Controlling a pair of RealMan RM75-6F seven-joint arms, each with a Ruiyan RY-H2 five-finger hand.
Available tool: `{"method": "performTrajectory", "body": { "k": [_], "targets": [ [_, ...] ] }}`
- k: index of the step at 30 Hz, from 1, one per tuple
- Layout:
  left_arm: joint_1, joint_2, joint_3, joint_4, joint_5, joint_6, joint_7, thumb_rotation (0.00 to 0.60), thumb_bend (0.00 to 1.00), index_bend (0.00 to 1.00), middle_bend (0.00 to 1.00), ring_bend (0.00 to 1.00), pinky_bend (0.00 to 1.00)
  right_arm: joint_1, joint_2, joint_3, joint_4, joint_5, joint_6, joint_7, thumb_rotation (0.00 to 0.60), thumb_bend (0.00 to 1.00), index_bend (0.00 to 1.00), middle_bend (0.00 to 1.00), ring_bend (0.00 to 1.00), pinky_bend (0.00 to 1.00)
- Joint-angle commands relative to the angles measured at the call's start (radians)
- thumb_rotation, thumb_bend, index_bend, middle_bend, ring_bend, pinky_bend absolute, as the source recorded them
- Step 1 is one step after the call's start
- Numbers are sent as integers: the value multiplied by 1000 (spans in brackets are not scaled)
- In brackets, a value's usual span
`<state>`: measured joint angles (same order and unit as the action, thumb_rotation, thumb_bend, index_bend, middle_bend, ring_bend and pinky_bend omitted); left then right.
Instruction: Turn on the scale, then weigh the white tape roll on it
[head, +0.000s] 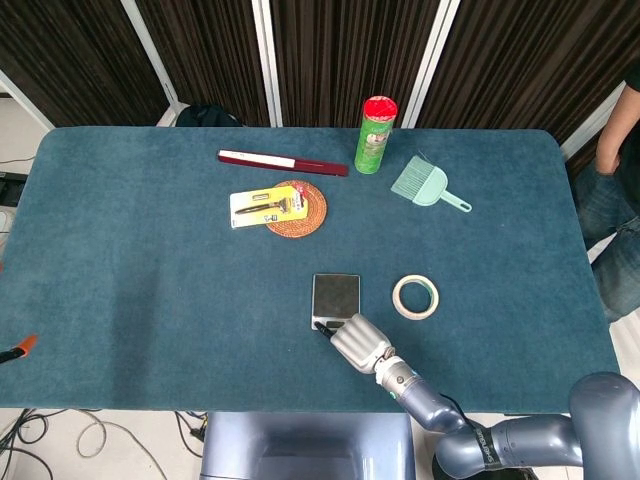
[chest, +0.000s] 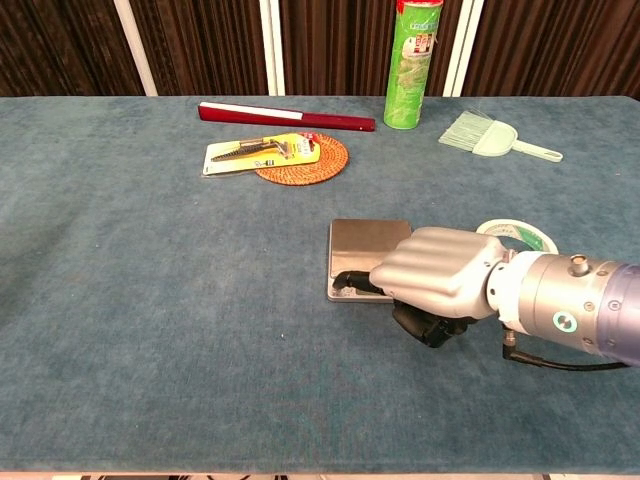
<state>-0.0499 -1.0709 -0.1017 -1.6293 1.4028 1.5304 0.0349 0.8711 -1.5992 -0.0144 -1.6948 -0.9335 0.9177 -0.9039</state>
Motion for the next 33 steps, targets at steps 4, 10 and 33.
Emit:
{"method": "performTrajectory", "body": {
  "k": [4,10,33],
  "targets": [
    [0,0,-1,0,0,1,-1,600,30,0,0,0,0,6,-4,-6,5,7,2,2,600,815,65,762,830,759],
    [0,1,0,0,0,0,-1,600,29,0,0,0,0,10,-6,-12,6,7,8,7,600,815,68,762,830,759],
    [-1,-1,-1,0,-2,0,5,600,29,0,0,0,0,15,-18,-32,20,3,15,21,600,815,181,762,830,759]
  ]
}}
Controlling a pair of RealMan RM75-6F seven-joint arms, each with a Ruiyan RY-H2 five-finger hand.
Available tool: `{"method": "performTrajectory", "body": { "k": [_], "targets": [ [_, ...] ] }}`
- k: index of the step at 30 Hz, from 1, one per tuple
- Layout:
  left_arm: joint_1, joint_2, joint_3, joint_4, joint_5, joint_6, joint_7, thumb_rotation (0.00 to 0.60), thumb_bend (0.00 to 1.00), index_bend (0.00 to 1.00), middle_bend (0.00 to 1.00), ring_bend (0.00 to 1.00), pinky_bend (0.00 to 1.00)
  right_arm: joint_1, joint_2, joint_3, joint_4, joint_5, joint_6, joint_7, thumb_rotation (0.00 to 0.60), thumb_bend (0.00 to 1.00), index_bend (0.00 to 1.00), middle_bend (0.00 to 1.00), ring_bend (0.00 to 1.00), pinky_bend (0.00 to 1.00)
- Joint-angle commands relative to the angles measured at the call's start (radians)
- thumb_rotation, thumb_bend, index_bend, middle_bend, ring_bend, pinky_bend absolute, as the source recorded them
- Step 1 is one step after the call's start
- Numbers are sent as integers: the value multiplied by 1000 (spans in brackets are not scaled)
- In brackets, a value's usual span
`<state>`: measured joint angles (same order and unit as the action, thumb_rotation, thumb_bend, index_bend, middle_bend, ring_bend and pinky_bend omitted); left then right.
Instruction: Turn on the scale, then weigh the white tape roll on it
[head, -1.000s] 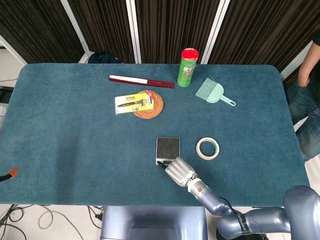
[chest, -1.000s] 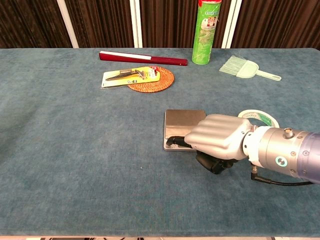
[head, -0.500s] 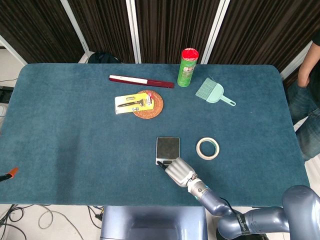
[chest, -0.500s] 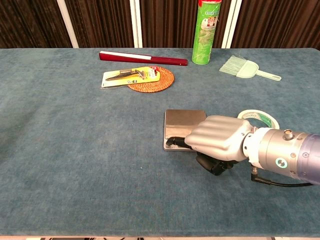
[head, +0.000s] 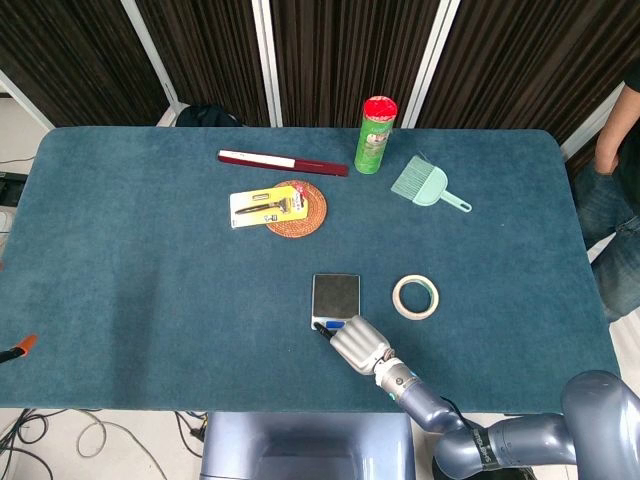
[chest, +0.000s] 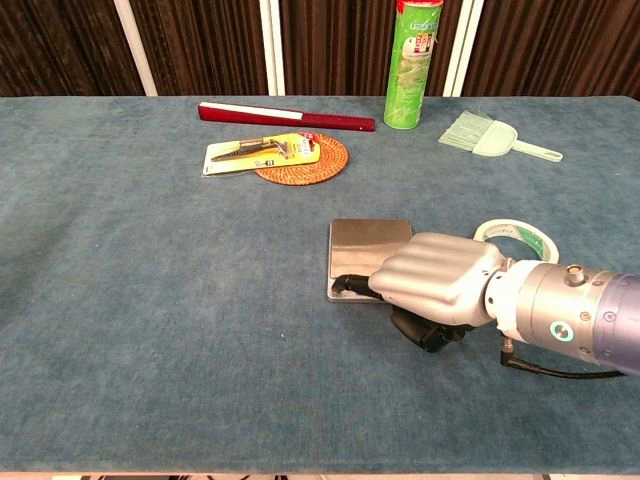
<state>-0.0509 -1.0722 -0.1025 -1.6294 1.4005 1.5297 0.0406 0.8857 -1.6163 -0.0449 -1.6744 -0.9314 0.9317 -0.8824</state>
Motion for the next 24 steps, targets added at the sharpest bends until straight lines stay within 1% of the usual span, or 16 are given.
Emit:
{"method": "performTrajectory", "body": {
  "k": [1,5,8,14,16,17,19,20,21,22,24],
  "targets": [
    [0,0,0,0,0,1,-1,600,29,0,0,0,0,1,-1,-2,-1,2,0,-1,600,815,190,762,830,759],
    [0,1,0,0,0,-1,-1,600,30,0,0,0,0,4,-1,-5,-3,9,-1,-3,600,815,202,762,830,759],
    [0,0,0,1,0,0,-1,600,29,0,0,0,0,6,0,-3,-5,9,1,-2,600,816,184,762,830,759],
    [0,0,0,0,-1,0,-1,600,29,0,0,0,0,-2,7,29,-20,-30,48,29,600,814,145,762,830,759],
    [0,0,0,0,-1,-1,-1,600,29,0,0,0,0,-3,15,39,-29,-38,57,38,600,814,134,761,816,759],
    [0,1,0,0,-1,-1,-1,600,29,0,0,0,0,-4,19,46,-33,-44,65,42,600,815,127,745,795,759],
    [0,1,0,0,-1,-2,-1,600,29,0,0,0,0,-6,25,56,-37,-53,79,46,600,815,115,678,734,759],
    [0,1,0,0,-1,-2,0,600,29,0,0,0,0,-8,29,61,-41,-57,86,52,600,815,104,614,684,749],
    [0,1,0,-1,-1,-1,-1,600,29,0,0,0,0,-10,34,67,-45,-60,92,60,600,812,91,554,632,714],
    [0,1,0,0,0,-1,-1,600,29,0,0,0,0,-15,40,75,-50,-62,99,74,600,797,81,503,585,657],
    [1,1,0,0,0,1,-2,600,29,0,0,0,0,-25,51,93,-54,-70,117,106,600,705,56,355,449,436]
  ]
}}
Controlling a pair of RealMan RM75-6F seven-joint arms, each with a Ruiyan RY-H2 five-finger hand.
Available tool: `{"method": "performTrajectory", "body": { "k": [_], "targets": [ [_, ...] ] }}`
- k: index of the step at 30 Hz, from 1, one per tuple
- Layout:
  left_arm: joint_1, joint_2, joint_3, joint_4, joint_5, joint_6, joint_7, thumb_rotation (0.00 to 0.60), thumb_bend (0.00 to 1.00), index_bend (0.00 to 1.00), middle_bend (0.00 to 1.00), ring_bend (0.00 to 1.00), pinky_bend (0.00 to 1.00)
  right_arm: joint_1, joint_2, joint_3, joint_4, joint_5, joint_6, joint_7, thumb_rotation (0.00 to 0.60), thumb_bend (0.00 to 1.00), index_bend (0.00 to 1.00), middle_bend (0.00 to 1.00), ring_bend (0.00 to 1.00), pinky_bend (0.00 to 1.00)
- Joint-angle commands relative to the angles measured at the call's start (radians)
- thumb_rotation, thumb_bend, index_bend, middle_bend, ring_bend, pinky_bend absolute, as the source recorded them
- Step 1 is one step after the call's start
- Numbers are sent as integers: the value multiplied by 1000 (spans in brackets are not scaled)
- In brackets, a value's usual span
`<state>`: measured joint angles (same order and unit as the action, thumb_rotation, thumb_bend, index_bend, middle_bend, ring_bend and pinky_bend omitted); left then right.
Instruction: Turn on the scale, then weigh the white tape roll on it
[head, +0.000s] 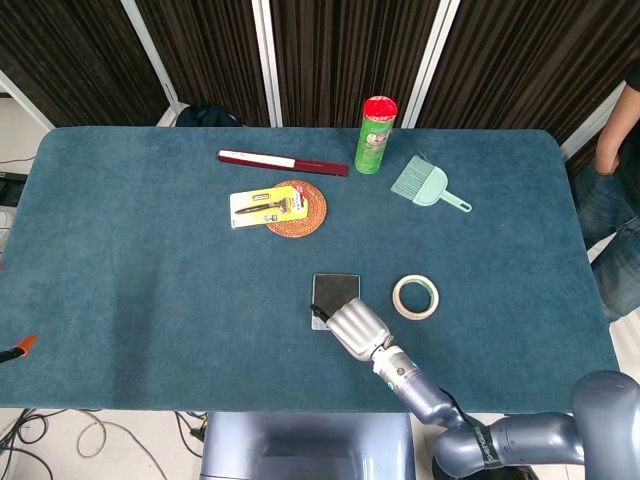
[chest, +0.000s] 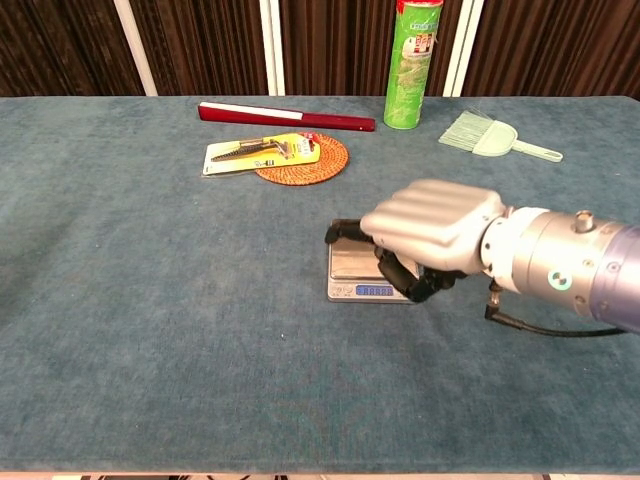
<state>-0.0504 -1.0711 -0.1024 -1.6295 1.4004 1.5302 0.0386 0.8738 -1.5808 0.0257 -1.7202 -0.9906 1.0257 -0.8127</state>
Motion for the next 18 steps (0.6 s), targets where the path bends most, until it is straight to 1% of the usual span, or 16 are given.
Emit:
{"method": "performTrajectory", "body": {
  "k": [1,2,3,4,5,6,9,12,18],
  "targets": [
    [0,0,0,0,0,0,-1,600,29,0,0,0,0,-17,18,28,-7,-14,29,46,600,667,50,311,413,393],
    [0,1,0,0,-1,-1,-1,600,29,0,0,0,0,-23,21,35,-6,-16,40,58,600,616,43,253,366,370],
    [0,1,0,0,-2,-1,0,600,29,0,0,0,0,-29,26,43,-5,-9,48,69,600,578,36,202,324,313],
    [0,1,0,-1,-2,-1,0,600,29,0,0,0,0,-33,35,51,-7,3,49,79,600,556,31,174,296,268],
    [0,1,0,-1,-2,-2,0,600,29,0,0,0,0,-37,45,60,-8,17,51,87,600,531,24,139,253,188],
    [0,0,0,-1,-2,-2,1,600,29,0,0,0,0,-39,51,64,-10,26,50,90,600,509,16,107,208,136],
    [-1,0,1,-1,-1,-4,3,600,31,0,0,0,0,-48,81,74,-12,61,43,111,600,461,3,50,101,92],
    [-1,0,2,-3,0,-4,6,600,34,0,0,0,0,-54,112,72,-3,88,19,128,600,433,0,22,43,60],
    [2,1,0,-5,-2,3,7,600,34,0,0,0,0,-75,148,54,29,118,-11,168,600,415,0,13,24,46]
  ]
}}
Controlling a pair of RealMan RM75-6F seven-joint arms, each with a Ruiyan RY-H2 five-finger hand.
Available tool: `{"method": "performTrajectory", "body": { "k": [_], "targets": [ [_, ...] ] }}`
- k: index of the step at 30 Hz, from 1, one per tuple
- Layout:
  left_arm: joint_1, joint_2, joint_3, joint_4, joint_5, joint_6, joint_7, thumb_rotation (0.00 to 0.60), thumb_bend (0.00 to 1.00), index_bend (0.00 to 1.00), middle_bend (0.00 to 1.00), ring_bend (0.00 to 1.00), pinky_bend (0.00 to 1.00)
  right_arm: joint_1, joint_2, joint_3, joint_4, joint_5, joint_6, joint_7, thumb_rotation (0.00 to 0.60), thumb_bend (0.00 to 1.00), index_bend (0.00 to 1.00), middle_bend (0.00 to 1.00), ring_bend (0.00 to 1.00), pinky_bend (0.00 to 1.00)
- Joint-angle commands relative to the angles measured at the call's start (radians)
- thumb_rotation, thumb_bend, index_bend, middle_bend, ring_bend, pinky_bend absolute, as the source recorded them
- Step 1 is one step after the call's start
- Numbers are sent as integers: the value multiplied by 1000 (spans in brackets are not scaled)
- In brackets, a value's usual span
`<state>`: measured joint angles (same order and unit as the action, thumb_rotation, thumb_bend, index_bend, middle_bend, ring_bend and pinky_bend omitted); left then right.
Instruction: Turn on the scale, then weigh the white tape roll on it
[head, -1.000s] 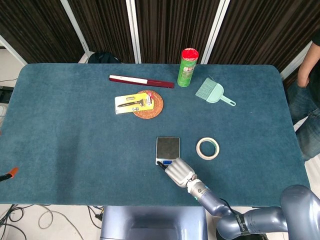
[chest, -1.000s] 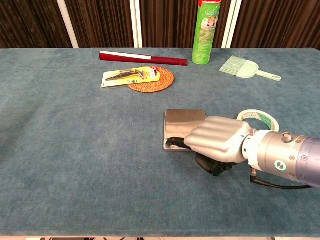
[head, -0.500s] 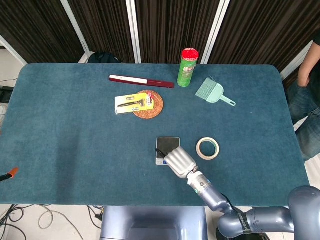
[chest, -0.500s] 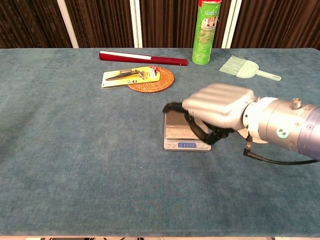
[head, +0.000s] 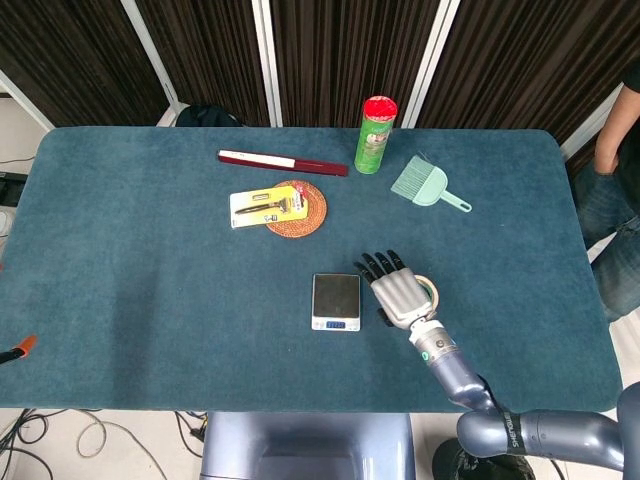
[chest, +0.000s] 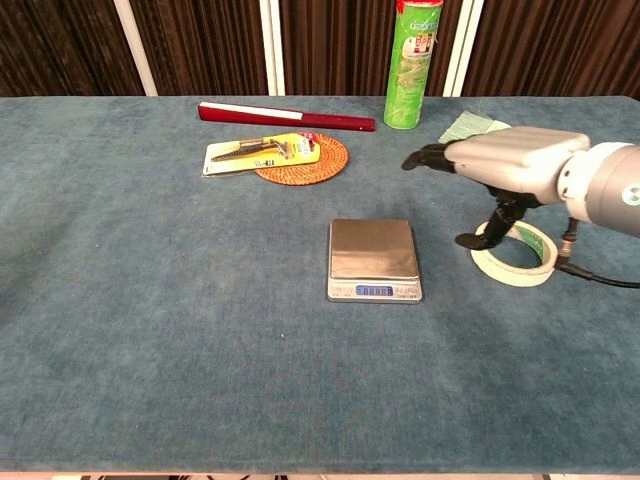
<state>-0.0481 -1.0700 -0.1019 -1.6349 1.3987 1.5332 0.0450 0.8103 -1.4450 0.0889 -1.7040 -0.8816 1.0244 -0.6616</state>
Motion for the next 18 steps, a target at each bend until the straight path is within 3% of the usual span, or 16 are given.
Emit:
{"method": "performTrajectory", "body": {
  "k": [1,10,18],
  "targets": [
    [0,0,0,0,-1,-1,2,600,34,0,0,0,0,-16,15,-14,18,9,-12,22,600,415,0,13,24,46],
    [-1,-4,1,-1,-1,-2,12,600,34,0,0,0,0,-47,32,-59,57,26,-49,53,600,414,0,13,23,46],
    [-3,-10,2,3,5,0,20,600,34,0,0,0,0,-58,27,-68,90,31,-67,71,600,415,0,13,24,46]
  ]
}}
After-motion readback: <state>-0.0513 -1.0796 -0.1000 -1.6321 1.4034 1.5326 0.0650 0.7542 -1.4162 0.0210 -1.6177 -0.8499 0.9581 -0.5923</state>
